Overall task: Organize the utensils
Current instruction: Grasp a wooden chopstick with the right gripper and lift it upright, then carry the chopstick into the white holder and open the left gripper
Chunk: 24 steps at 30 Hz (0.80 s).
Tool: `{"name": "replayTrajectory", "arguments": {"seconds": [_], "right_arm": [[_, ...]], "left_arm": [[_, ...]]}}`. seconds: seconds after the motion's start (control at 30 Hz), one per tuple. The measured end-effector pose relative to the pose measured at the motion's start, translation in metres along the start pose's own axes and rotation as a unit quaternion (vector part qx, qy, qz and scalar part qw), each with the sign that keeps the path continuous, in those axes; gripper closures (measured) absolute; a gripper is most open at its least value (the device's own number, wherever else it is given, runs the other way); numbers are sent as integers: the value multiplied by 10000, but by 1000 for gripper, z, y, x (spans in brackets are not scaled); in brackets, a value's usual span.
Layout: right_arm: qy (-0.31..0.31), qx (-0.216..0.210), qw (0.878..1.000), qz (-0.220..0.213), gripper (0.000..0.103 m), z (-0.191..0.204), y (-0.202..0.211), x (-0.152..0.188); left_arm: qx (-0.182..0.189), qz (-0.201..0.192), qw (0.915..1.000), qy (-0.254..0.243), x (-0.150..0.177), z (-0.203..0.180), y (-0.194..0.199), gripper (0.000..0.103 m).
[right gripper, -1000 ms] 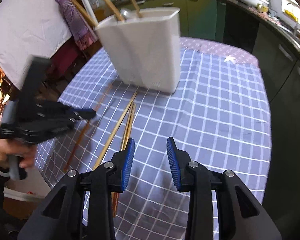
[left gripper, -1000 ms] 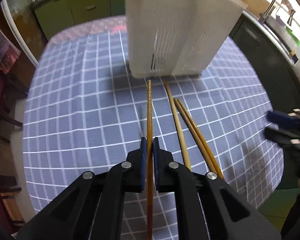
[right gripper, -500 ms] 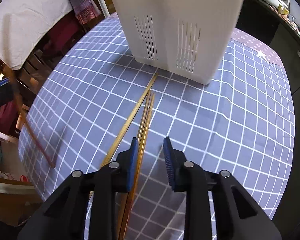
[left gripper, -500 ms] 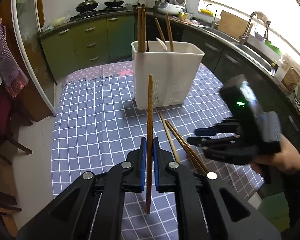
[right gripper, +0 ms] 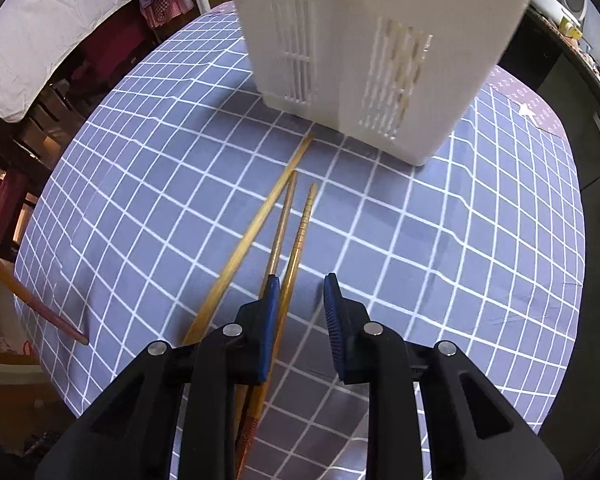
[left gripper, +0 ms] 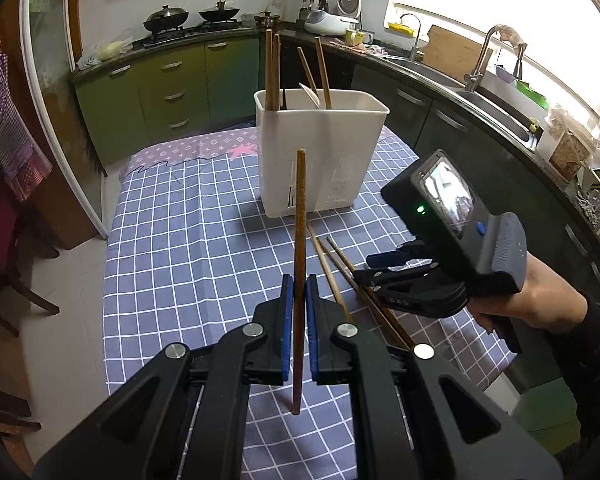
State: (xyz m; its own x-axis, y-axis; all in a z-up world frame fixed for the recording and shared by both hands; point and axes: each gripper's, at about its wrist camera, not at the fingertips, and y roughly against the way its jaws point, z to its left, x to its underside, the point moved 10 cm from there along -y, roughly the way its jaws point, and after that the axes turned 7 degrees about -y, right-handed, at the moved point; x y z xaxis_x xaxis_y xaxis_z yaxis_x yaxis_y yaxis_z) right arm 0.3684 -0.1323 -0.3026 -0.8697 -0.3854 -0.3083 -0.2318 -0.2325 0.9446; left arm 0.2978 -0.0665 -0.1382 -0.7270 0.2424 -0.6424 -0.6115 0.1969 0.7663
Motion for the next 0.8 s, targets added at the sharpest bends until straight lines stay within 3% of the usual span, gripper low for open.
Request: {"name": "replayTrajectory", "arguments": {"seconds": [0.17, 0.2, 0.23, 0.4, 0.63, 0.8], "right_arm": [[77, 90, 9999, -6, 79, 5, -4, -4], [69, 95, 9999, -24, 82, 5, -4, -6], [55, 101, 9999, -43, 95, 5, -4, -7], [3, 48, 9996, -261, 96, 1, 11, -10], [-284, -187, 9930, -1135, 96, -13, 86, -17], [-347, -314, 9840, -1719, 96, -18, 141, -3]], "left_arm": [[-12, -1, 10000, -6, 0, -2, 1, 97], [-20, -7, 10000, -12, 0, -2, 2, 97], [-28, -10, 10000, -22, 0, -2, 2, 97], [-63, -60, 9999, -53, 0, -2, 6, 97], [-56, -91, 9999, -58, 0, -1, 9, 97], [-78, -84, 9999, -54, 2, 0, 10, 97]]}}
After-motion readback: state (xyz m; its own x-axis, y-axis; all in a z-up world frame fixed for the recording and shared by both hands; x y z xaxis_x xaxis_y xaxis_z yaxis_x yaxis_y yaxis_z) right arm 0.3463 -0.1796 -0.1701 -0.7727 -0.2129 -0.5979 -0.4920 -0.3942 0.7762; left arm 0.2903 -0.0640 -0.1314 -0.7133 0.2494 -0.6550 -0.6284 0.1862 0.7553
